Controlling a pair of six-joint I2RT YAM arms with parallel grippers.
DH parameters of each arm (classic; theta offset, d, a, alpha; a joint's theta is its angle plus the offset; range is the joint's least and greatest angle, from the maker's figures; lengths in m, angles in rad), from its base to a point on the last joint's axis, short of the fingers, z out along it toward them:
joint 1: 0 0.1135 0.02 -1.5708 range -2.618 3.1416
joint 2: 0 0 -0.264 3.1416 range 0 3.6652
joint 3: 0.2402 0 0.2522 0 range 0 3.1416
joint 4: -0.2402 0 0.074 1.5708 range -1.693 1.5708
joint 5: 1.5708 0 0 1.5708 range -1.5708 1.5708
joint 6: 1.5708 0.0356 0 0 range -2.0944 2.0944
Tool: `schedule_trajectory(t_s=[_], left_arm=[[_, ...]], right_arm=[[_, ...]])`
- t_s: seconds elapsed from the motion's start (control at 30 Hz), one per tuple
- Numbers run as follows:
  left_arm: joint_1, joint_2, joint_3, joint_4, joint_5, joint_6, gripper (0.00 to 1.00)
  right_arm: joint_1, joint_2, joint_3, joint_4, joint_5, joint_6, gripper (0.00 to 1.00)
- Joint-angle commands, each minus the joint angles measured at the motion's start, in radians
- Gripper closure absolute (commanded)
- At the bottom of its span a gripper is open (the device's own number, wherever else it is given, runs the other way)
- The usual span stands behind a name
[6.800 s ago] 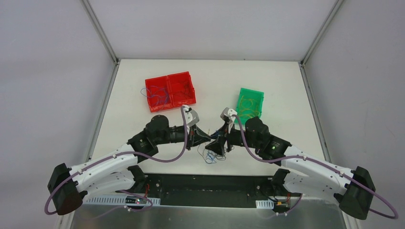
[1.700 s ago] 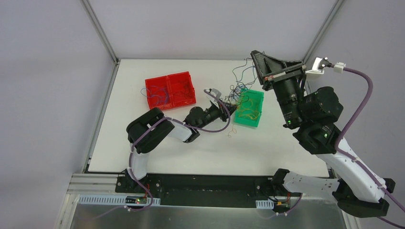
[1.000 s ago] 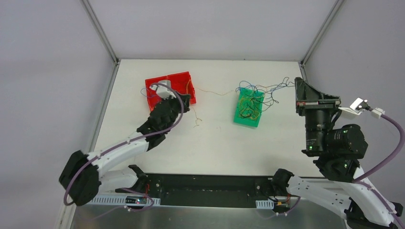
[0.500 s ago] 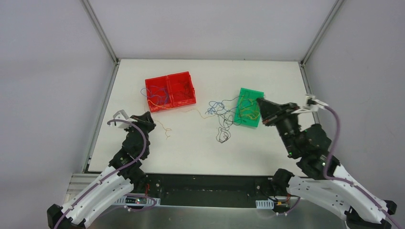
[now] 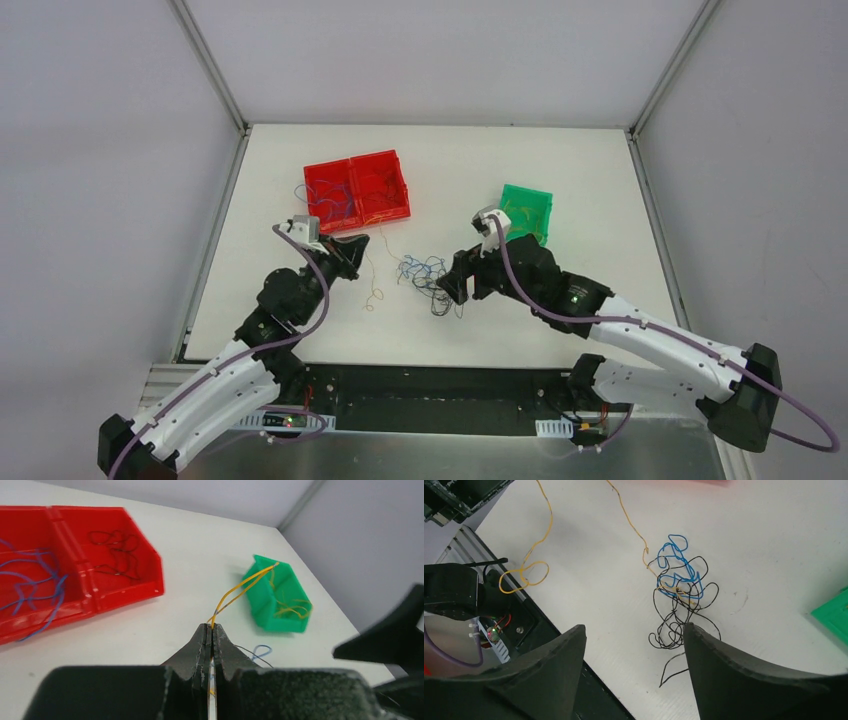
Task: Untangle the cables
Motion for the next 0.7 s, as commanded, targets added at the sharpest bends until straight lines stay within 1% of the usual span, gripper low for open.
schedule_trajectory(t_s=[0.0,0.17,0.27,0.4,0.53,0.57,0.6,0.67], left_arm=[[-0.031,-0.017,0.059,0.122,0.302,0.097,1.00],[-0.092,-0.053,0.067,0.171,0.444,0.106,1.00],[-0.117,-0.057,0.089,0.187,0.546,0.077,1.00],[-0.124,-0.061,0.112,0.205,0.631,0.027,1.00],[-0.126,-0.073,0.096,0.273,0.675,-0.004,1.00],[-0.126,-0.074,0.080,0.310,0.673,-0.021,1.00],[-0.126,-0.076,0.062,0.354,0.672,-0.036,1.00],[-0.127,-0.079,0.036,0.419,0.673,-0.056,1.00]], right_arm=[[0.017,-0.009,0.016,0.069,-0.006,-0.055,0.24],[0.041,0.010,-0.032,0.179,-0.057,-0.120,0.24],[0.074,0.023,-0.051,0.240,-0.046,-0.181,0.23],[0.087,0.045,-0.077,0.316,-0.057,-0.224,0.23],[0.100,0.106,-0.083,0.383,-0.084,-0.264,0.23],[0.104,0.130,-0.069,0.383,-0.076,-0.262,0.25],[0.105,0.159,-0.052,0.369,-0.031,-0.260,0.26],[0.107,0.209,-0.026,0.361,0.007,-0.255,0.32]])
